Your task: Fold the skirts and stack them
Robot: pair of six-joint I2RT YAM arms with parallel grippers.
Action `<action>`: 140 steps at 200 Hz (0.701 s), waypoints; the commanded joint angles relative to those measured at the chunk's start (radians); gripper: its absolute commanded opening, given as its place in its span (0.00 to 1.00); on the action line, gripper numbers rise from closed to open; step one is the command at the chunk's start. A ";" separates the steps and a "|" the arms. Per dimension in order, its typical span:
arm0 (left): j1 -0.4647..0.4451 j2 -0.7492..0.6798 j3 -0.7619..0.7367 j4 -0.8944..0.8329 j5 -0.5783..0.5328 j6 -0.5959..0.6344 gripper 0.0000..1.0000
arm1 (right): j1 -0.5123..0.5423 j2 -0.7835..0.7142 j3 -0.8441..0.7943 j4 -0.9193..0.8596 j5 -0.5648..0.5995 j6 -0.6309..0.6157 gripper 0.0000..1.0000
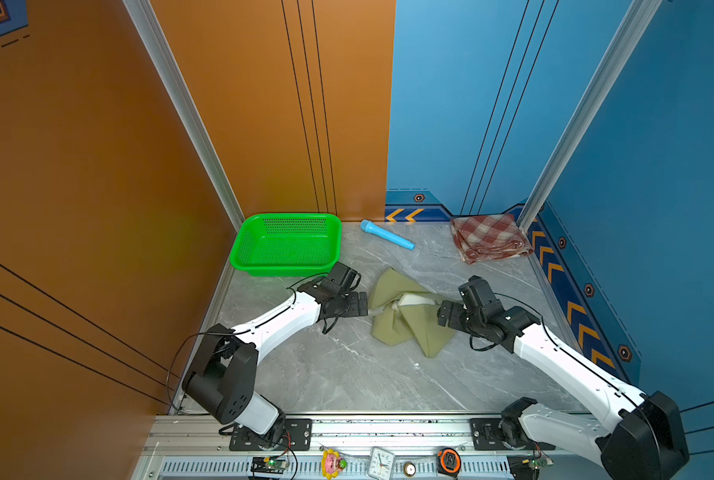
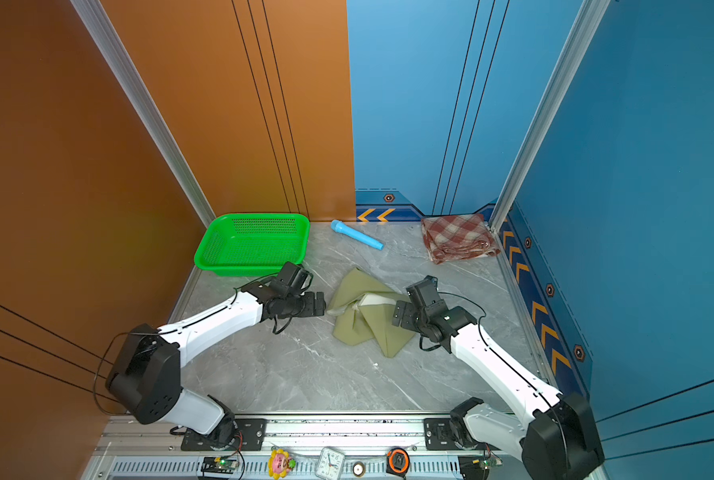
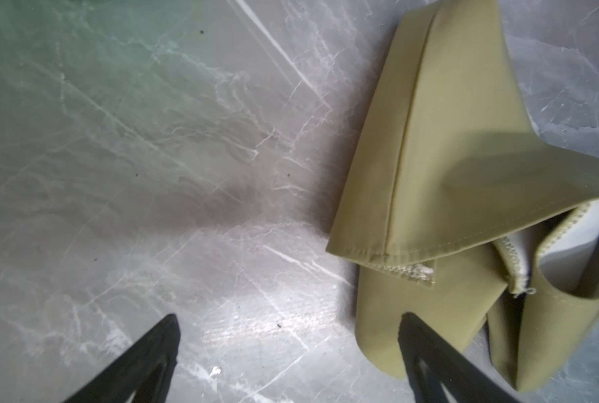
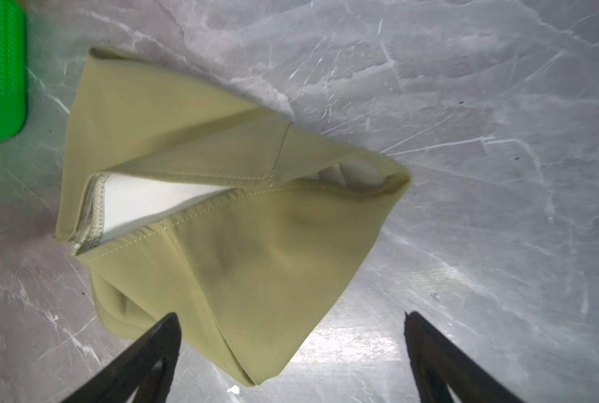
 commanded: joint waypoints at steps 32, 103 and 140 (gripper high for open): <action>-0.009 0.112 0.105 0.037 0.007 0.102 0.98 | 0.127 0.267 0.109 0.173 0.047 -0.012 0.98; -0.005 0.153 0.138 0.005 0.041 0.189 0.96 | 0.093 0.246 0.112 0.234 0.052 -0.163 0.00; -0.015 0.163 0.130 0.014 0.067 0.191 0.95 | 0.055 0.093 0.005 0.222 -0.006 -0.169 0.00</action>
